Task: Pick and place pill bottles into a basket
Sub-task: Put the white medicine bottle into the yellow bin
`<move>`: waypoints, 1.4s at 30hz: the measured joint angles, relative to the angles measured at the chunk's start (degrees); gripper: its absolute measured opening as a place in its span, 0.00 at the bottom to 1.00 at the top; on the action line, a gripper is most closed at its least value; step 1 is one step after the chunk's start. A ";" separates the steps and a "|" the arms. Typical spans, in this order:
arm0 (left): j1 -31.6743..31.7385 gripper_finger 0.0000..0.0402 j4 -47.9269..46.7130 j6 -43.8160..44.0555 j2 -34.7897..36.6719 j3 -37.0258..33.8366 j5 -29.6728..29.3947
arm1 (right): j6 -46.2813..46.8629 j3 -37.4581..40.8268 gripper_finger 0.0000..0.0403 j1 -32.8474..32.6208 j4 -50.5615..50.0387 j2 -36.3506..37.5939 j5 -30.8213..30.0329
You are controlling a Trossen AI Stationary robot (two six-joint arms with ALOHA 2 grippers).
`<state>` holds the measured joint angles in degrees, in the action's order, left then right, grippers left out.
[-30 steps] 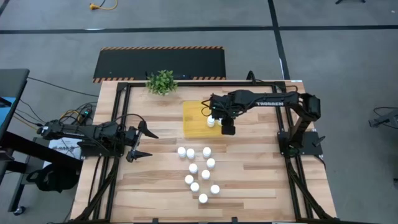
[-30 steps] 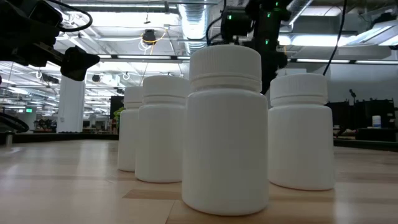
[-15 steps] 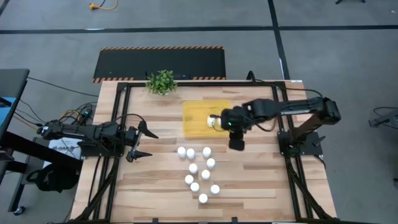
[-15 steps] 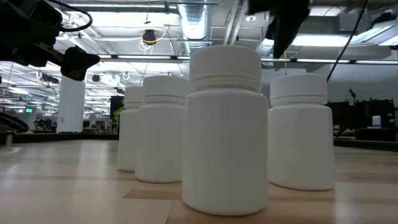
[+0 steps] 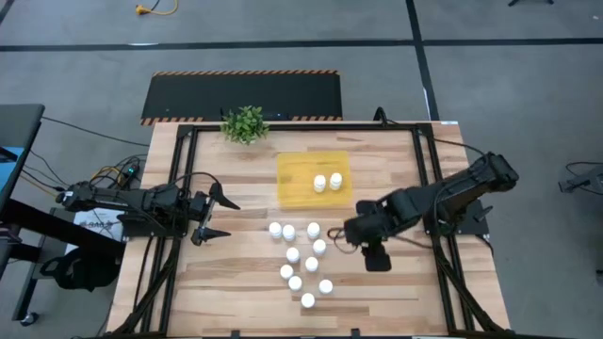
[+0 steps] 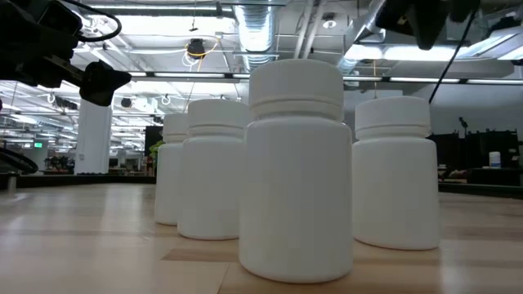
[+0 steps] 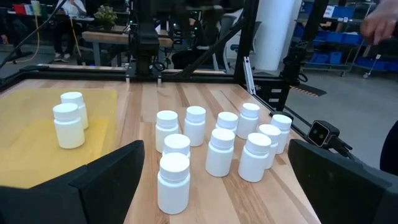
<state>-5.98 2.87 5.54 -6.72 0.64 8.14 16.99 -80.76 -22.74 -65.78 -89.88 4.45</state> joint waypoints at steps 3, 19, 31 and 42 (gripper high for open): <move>-0.01 0.96 0.15 -0.50 -0.02 -0.01 0.02 | 0.60 0.77 0.55 -1.60 1.53 -2.77 0.04; 0.00 0.96 0.02 -0.35 -0.02 0.00 0.00 | 7.46 0.82 0.59 -5.35 11.81 -17.75 1.22; -0.02 0.96 0.02 -0.22 -0.02 0.00 0.00 | 10.57 -1.97 0.60 -4.82 15.74 -21.08 2.10; -0.01 0.96 0.02 -0.41 -0.02 0.00 0.00 | 17.08 -4.44 0.60 -0.88 14.05 -21.08 8.05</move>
<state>-5.98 2.90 5.13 -6.74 0.64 8.14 34.07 -85.20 -23.62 -51.74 -110.96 12.50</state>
